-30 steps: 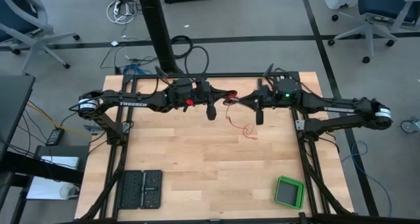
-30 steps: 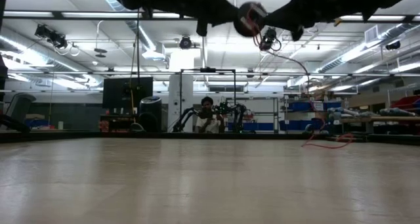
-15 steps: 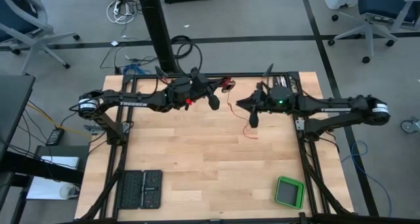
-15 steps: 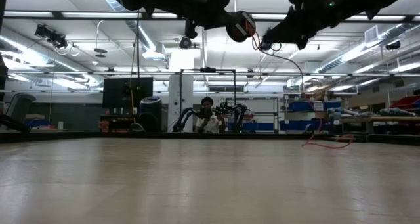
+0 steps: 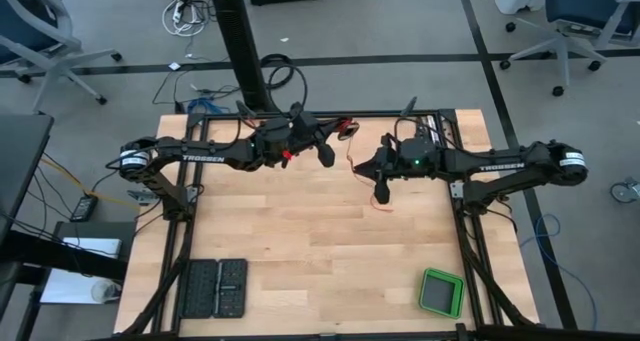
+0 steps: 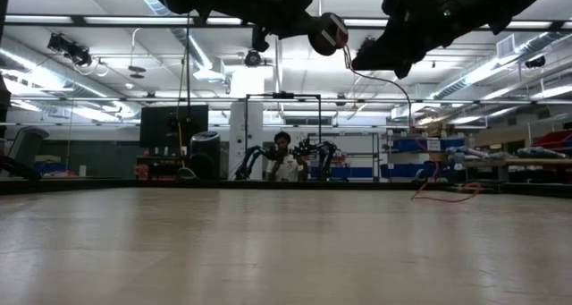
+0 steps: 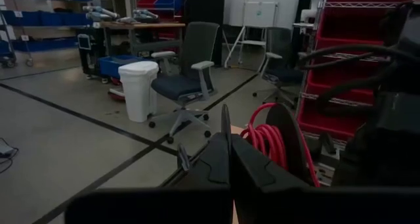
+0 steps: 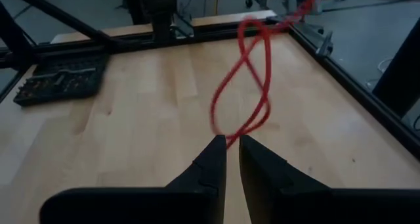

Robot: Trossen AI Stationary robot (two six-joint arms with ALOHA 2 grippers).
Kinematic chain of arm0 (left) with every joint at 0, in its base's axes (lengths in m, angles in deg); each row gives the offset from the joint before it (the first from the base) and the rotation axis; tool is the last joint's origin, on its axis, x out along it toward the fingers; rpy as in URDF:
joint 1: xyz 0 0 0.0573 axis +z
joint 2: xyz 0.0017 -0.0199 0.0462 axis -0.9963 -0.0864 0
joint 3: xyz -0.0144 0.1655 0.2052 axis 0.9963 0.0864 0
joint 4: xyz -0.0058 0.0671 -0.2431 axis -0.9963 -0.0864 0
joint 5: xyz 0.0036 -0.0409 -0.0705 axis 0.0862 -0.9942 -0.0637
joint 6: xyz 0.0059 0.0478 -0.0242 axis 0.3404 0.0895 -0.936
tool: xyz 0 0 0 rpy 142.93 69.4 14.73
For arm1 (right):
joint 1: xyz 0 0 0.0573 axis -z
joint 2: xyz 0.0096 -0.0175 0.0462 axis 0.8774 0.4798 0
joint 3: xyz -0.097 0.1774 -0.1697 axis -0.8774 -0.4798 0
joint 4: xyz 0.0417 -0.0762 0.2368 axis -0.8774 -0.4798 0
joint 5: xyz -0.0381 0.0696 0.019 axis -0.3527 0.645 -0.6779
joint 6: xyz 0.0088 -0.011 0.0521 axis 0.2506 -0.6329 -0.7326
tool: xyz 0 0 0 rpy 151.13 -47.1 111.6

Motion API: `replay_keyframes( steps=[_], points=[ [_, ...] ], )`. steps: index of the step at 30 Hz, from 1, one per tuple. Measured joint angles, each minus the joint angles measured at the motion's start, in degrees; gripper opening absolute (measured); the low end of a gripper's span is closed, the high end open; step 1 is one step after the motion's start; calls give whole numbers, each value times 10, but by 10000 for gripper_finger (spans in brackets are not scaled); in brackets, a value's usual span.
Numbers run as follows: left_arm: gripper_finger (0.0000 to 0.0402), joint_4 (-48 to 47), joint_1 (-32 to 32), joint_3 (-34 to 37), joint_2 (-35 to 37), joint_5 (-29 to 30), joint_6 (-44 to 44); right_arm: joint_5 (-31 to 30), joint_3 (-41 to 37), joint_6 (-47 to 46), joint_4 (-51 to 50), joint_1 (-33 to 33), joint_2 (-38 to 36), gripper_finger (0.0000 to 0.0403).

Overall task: Coil cords
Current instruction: Coil the red wire cable onto the black spool

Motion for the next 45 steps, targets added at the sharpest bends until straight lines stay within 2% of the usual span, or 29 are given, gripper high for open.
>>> replay_keyframes(
  steps=[15, 24, 26, 30, 33, 35, 37, 45],
  points=[
    [1, 37, -3, 0, 1, 0, 0, 13, 0, -1, -3, 0, 0, 40],
    [1, 27, -3, 0, 1, 0, 7, 16, 0, -19, -99, 0, -28, 38],
    [1, 24, -3, 0, 1, -4, 16, -4, 0, -26, -102, 0, -41, 35],
    [1, 30, -3, 0, 0, -5, 13, -37, 0, -12, -33, 0, -52, 31],
    [1, 40, -3, 0, 1, -6, 2, -39, 0, 16, 40, 0, -38, 33],
    [1, 42, -3, 0, 1, -7, 1, -63, 0, 28, 66, 0, -27, 35],
    [1, 41, -4, 0, 1, -7, -2, -83, 0, 38, 85, 3, -15, 39],
    [1, 51, -4, 0, 0, -24, -25, -84, 0, 54, 133, 21, 42, 75]
  ],
)
